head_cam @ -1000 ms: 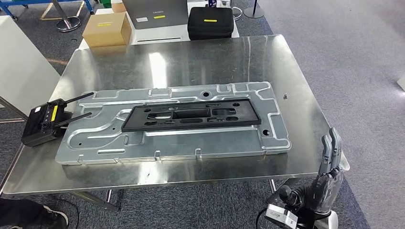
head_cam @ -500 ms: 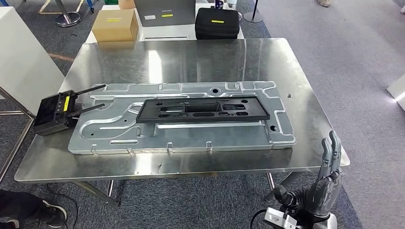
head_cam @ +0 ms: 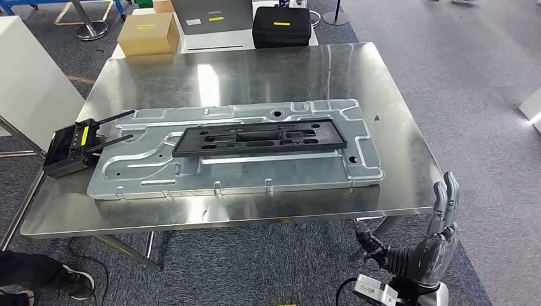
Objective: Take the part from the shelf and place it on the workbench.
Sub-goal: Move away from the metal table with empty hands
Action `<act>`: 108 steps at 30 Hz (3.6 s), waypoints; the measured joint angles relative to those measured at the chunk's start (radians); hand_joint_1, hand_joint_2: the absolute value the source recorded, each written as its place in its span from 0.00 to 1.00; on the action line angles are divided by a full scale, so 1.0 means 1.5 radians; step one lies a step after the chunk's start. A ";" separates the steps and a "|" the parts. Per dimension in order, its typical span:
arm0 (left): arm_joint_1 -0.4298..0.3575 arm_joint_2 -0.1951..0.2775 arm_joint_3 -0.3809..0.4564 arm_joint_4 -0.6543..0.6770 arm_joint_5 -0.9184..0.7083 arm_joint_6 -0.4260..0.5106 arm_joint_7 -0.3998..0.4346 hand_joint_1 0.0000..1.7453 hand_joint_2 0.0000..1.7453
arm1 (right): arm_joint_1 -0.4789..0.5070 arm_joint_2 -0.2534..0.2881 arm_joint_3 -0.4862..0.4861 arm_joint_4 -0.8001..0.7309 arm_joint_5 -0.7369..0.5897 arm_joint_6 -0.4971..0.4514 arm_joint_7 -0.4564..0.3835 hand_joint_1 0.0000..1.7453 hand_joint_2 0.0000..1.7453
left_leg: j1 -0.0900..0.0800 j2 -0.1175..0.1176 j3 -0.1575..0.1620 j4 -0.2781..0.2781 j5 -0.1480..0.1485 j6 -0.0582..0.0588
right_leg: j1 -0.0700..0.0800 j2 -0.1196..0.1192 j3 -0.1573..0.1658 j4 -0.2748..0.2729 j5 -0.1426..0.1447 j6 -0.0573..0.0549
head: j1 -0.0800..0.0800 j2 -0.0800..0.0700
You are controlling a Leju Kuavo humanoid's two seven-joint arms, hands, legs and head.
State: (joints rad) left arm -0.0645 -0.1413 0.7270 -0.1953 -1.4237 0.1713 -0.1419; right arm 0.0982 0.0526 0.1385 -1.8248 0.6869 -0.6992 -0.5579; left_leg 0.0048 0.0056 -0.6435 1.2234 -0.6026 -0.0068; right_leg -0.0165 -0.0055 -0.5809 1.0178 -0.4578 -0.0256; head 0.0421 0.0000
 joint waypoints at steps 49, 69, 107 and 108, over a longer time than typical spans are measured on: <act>0.001 -0.002 0.000 0.001 0.000 -0.003 -0.002 0.00 0.00 | 0.027 -0.018 -0.005 -0.019 -0.059 0.000 -0.013 0.00 0.00 | -0.003 0.002 0.049 -0.147 0.103 0.039 | -0.002 0.000 -0.071 0.186 -0.095 0.041 | -0.001 0.000; 0.002 0.013 0.001 0.000 0.000 -0.004 -0.008 0.00 0.00 | 0.026 -0.016 -0.006 -0.016 -0.057 0.000 -0.012 0.00 0.00 | -0.003 -0.001 0.099 -0.146 0.059 0.011 | 0.005 -0.004 -0.006 -0.004 0.012 0.013 | -0.003 0.000; 0.000 0.007 0.003 0.000 -0.001 0.050 0.049 0.00 0.00 | 0.025 -0.013 -0.029 -0.016 -0.070 -0.001 -0.018 0.00 0.00 | 0.001 0.003 0.076 -0.153 0.086 0.042 | 0.002 0.003 -0.060 0.106 -0.065 0.041 | -0.001 0.000; 0.001 0.002 0.003 0.000 -0.001 0.068 0.061 0.00 0.00 | 0.027 -0.013 -0.031 -0.016 -0.070 -0.001 -0.018 0.00 0.00 | 0.000 0.004 0.069 -0.152 0.091 0.043 | 0.001 0.003 -0.074 0.151 -0.089 0.043 | -0.001 0.000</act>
State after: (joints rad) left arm -0.0628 -0.1387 0.7309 -0.1951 -1.4247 0.2730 -0.0498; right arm 0.1384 0.0335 0.0914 -1.8494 0.5817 -0.7000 -0.5842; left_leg 0.0050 0.0111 -0.5407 0.9952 -0.4664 0.0583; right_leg -0.0143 -0.0014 -0.6914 1.2444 -0.5911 0.0391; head 0.0402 0.0000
